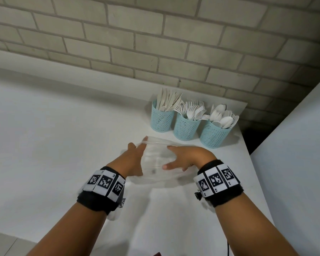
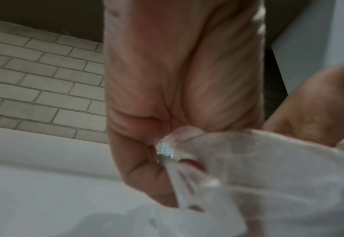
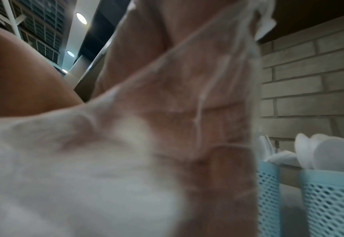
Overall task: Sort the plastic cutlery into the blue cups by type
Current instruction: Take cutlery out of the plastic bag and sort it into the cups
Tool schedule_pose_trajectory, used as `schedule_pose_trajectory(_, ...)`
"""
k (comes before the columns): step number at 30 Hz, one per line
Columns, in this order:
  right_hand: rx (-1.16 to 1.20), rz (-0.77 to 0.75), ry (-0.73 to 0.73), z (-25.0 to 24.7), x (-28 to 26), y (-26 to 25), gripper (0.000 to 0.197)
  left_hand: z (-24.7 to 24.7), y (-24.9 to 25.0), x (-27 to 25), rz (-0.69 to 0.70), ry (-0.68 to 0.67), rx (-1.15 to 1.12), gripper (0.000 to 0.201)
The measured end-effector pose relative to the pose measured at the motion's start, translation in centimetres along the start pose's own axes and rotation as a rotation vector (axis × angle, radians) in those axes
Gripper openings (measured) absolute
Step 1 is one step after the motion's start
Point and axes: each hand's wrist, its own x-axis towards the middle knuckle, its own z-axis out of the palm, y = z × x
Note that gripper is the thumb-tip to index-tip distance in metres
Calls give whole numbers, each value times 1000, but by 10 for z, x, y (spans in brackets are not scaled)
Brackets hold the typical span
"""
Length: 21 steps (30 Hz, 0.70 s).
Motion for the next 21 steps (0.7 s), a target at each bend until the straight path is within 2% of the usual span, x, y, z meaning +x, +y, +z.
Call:
schedule_pose_trajectory(2, -43, -21, 78, 8, 2, -15, 66, 2, -1, 1, 1, -5, -11, 119)
schedule_pose_trajectory(4, -79, -36, 123, 22, 8, -25, 55, 3, -2, 1, 14, 5, -17, 120)
schedule_pose_trajectory(7, -110, 3, 140, 35, 16, -24, 43, 1, -7, -1, 5, 17, -23, 119)
schedule_pose_trajectory(10, -45, 21, 130, 31, 20, -14, 14, -2, -14, -2, -18, 9, -16, 117)
schedule_pose_trajectory(12, -55, 26, 115, 30, 21, -11, 14, 0, -15, -2, -27, -4, -11, 117)
schedule_pose_trajectory(15, -83, 28, 125, 34, 24, -7, 28, 2, -15, 0, -37, -2, -18, 117)
schedule_pose_trajectory(17, -76, -4, 120, 35, 24, -5, 21, 3, -17, 2, -43, 7, -33, 116)
schedule_pose_trajectory(21, -58, -57, 117, 30, 17, 2, 21, 1, -14, 5, -57, 4, -63, 113)
